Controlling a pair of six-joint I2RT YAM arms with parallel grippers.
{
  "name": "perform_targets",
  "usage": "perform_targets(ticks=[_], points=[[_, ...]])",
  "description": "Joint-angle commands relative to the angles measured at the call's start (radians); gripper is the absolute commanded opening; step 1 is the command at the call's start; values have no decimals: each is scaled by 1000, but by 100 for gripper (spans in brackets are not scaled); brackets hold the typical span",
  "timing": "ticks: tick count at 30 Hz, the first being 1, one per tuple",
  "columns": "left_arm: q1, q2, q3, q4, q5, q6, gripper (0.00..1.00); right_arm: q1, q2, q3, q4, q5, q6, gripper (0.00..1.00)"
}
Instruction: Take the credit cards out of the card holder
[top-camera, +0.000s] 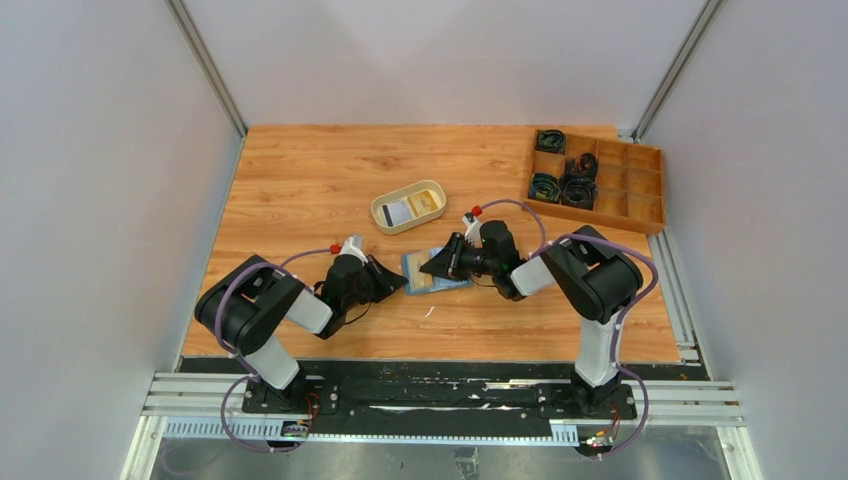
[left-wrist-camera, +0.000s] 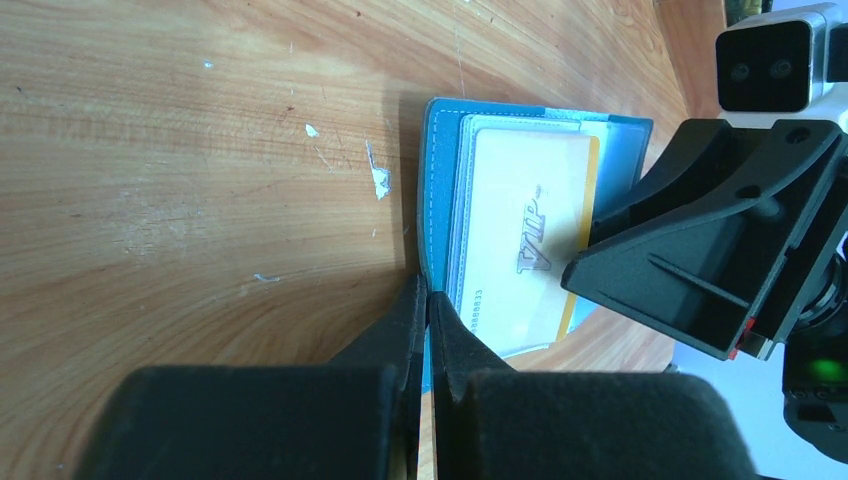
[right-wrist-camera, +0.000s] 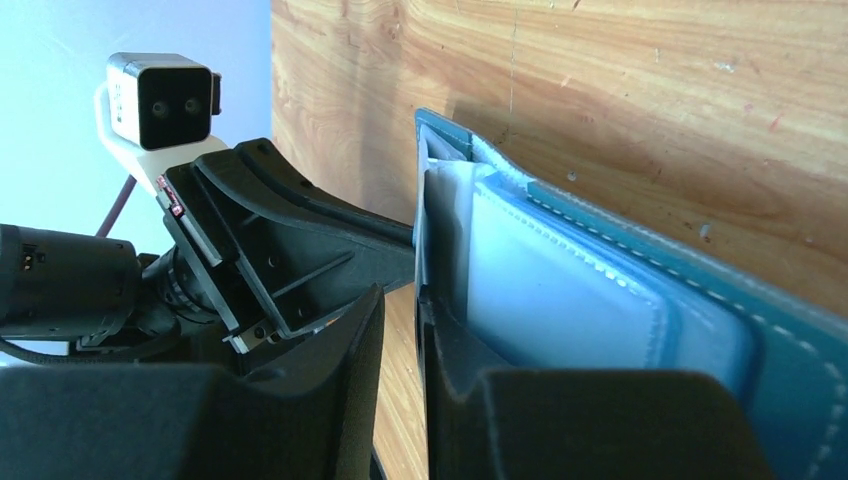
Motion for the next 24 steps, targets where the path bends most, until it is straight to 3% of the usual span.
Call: perform_targets(ticks=[1,9,24], points=[[-12,58,-54,-260,-30,53,0,0,35,16,100,-79,43,25],[-14,59,-55,-261,-31,51,0,1,54,49,59,-125,32,39],[-16,87,-56,-240,-30,46,0,-76,-19,-47,49,-168,8,40]])
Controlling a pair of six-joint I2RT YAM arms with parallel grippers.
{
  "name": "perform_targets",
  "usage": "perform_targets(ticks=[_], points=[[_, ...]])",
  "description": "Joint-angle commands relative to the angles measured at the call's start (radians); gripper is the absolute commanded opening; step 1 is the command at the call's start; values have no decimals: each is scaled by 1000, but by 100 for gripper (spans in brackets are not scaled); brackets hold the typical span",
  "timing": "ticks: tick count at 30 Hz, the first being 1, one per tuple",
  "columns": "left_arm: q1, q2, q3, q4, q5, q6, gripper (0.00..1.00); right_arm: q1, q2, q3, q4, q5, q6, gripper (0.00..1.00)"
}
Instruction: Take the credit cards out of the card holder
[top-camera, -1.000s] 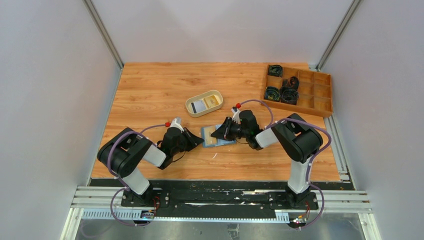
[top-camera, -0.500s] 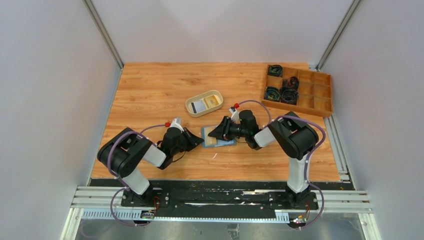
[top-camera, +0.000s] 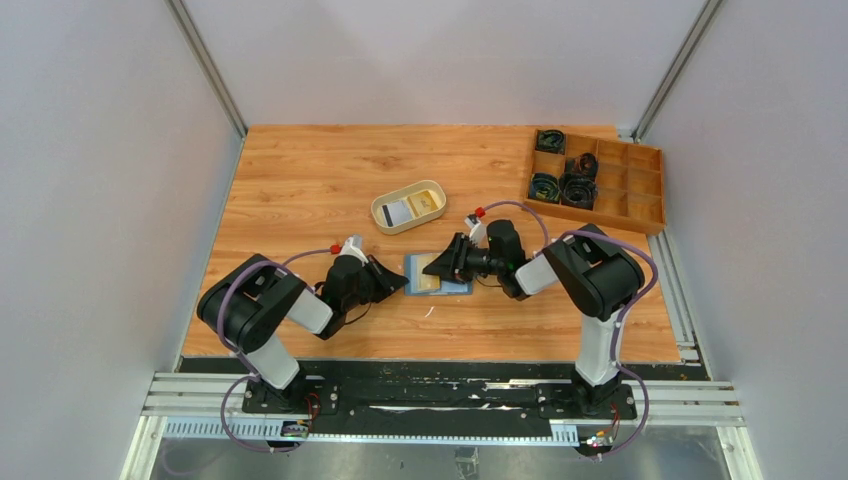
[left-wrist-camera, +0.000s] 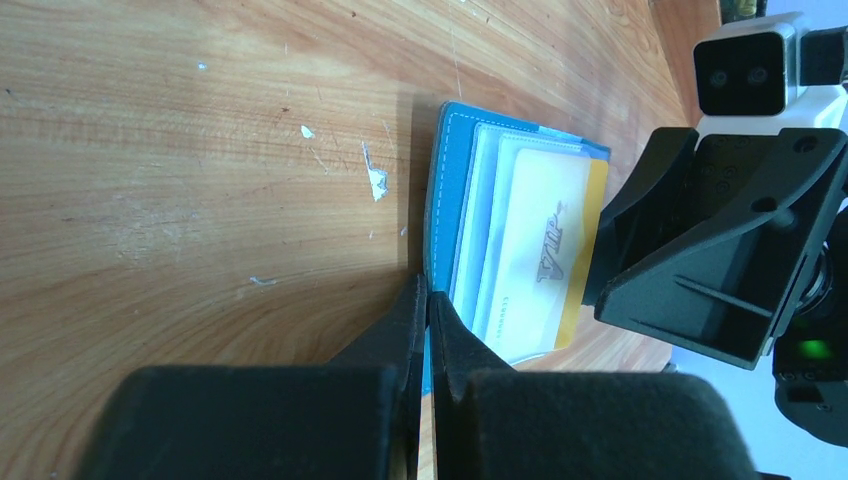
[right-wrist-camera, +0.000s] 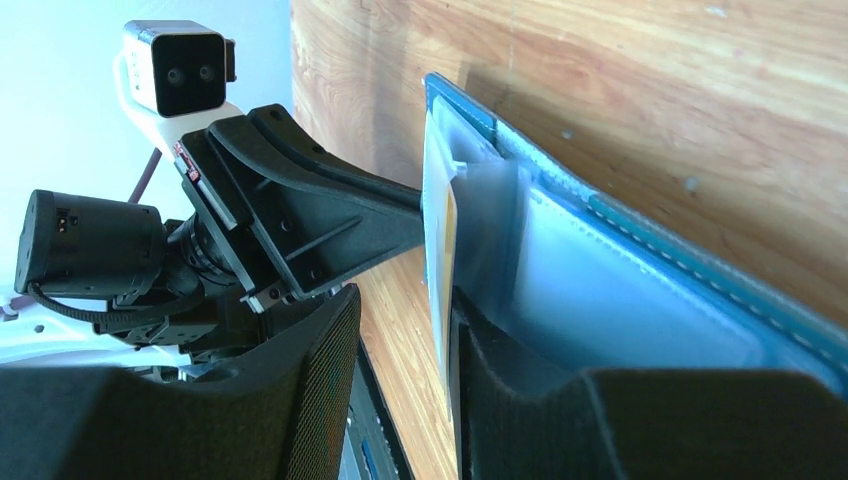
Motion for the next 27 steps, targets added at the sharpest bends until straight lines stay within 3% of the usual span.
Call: perform_targets(ticks=[1,13,21,27], points=[[-15,73,-53,-264,-31,47,0,-38,-41,-43,20,-45,-18,40],[-16,79,-51,-262,-30,47,0,-79,-51,-90,14,-49,-36,35],[-18,97,-53,-244,-35,47,0,-130,-91,-138,-64,-39,-92,2],[-17,117,-54,-222,-31,46,0,-195,-193,-134,-274,-33,-234,0]])
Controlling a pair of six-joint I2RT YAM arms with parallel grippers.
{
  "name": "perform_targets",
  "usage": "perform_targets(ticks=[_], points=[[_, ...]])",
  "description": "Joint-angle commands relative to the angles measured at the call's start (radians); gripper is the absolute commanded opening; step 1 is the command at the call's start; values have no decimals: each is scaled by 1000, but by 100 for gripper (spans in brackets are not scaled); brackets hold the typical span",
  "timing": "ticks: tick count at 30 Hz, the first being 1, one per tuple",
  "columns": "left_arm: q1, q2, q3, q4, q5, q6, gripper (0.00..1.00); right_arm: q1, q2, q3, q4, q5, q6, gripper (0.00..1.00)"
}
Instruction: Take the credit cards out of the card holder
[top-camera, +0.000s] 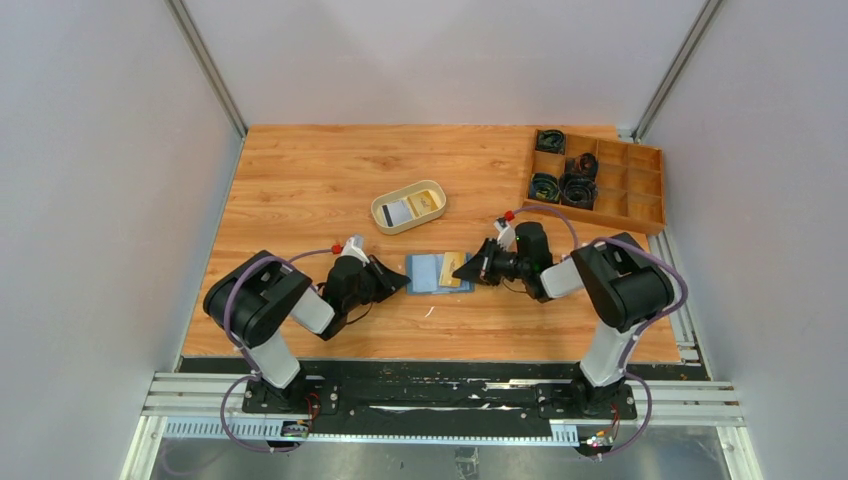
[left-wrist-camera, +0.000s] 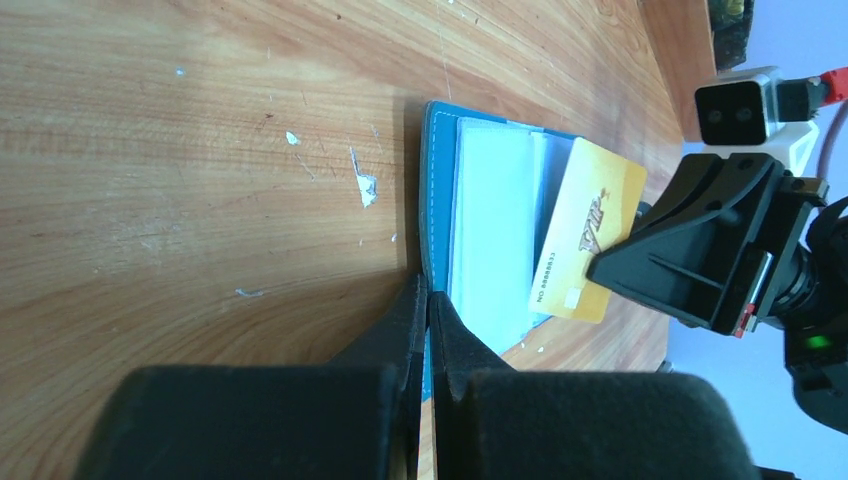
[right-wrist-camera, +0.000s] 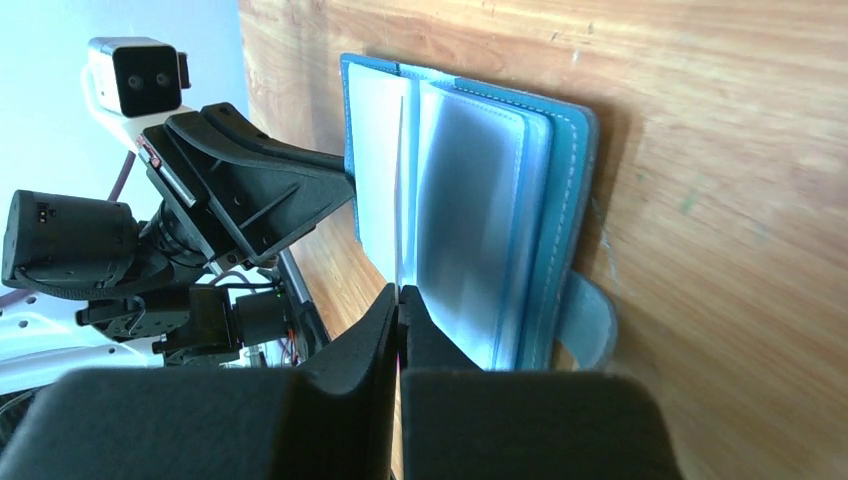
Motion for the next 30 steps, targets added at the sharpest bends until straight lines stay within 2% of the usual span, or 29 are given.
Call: perform_targets(ticks=[1,5,9,13,17,24,30], points=[[-11,77,-55,-277,-32,49,0,-54,-108,15,-247,8,-175,0],[-12,80,-61,-266,-34,45,0,-65,-231,137,-594,63,-371,0],[-13,86,-61,-252,-29,43,0,-65,-265,336,-878,54,-535,0],[-11,87,-62,-243,-26,41,0,-66,-194,564,-1060,30,-616,0],[-12,75,-60,-243,-25,44,0,-60,-31,833,-1240,12,-672,0],[-13,56,-70,-246,-34,51,0,-7,171,1111,-1381,95,-702,0],[-18,68,-61,-244,-24,50,0,14,308,1281,-1415,140,-681,0]])
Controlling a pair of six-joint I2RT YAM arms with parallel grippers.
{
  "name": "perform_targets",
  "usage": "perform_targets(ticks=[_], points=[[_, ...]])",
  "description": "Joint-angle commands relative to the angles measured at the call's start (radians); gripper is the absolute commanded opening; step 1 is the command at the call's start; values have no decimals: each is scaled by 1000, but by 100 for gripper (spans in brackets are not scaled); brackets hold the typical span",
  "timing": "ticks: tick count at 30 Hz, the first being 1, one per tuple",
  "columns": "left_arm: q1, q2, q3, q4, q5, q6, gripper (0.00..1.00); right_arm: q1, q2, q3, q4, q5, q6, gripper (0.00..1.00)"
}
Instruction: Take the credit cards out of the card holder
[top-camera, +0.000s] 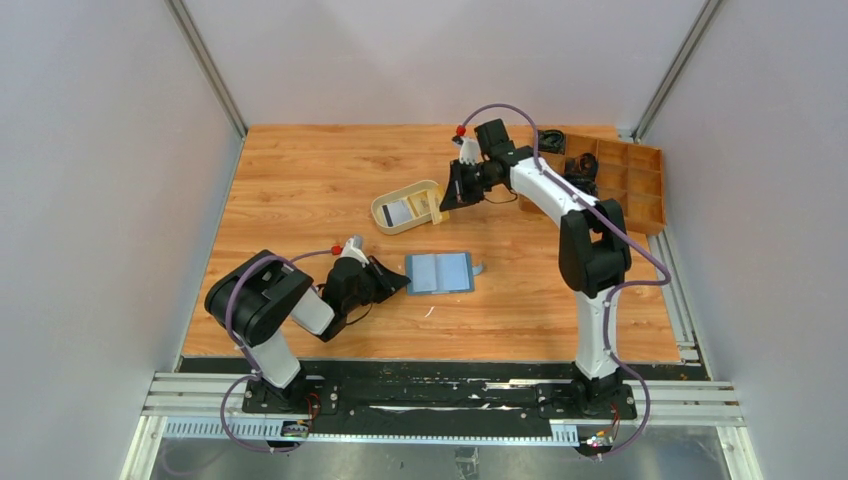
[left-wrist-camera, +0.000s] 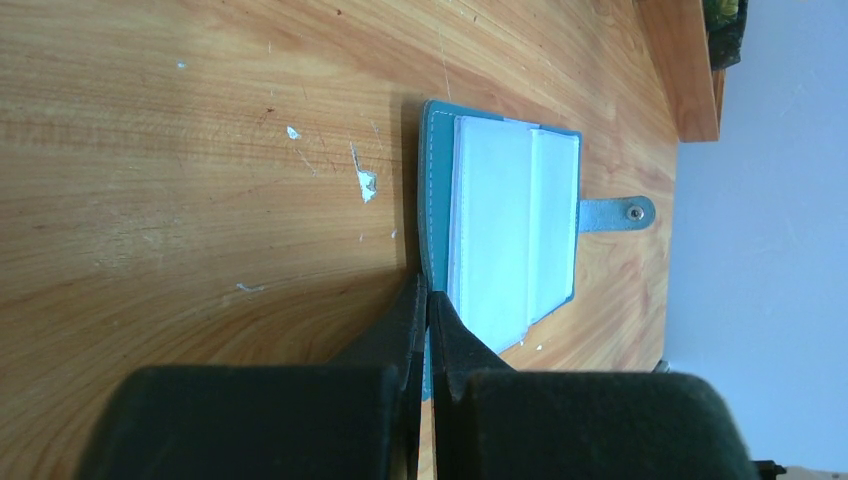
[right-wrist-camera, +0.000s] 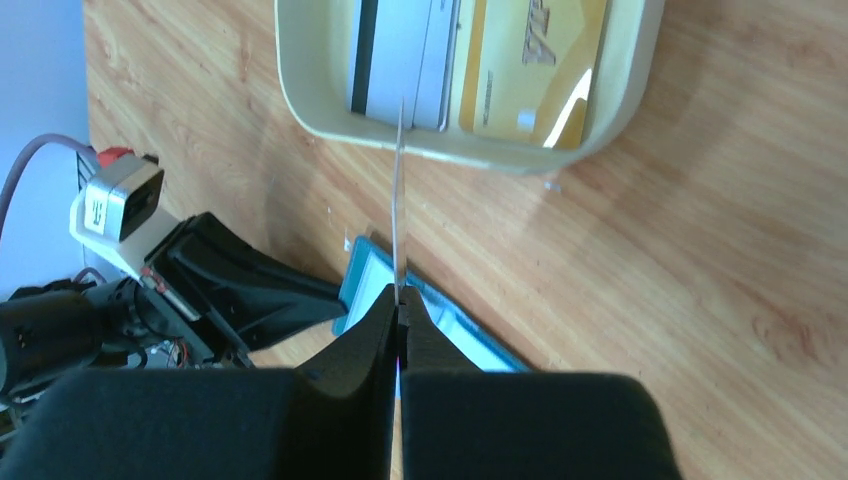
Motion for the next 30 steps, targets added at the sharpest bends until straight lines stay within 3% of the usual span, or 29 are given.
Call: perform_targets(ticks=[1,12,26,29,30], points=[[-18,56,-48,-280,-28,56,0,23,79,140,-90,43,-6,0],[-20,64,-52,-279,-36,54,0,41,288,412,-119,83,28,0],[-21,84,-46,-278,-35,58,0,54,345,442,-146,165,-4,0],[-20,94,-47,-267,-31,57,0,55,352,465,-172,195,-14,9],[-21,97,-48,-262,-28,55,0,54,353,472,-183,204,-19,16]])
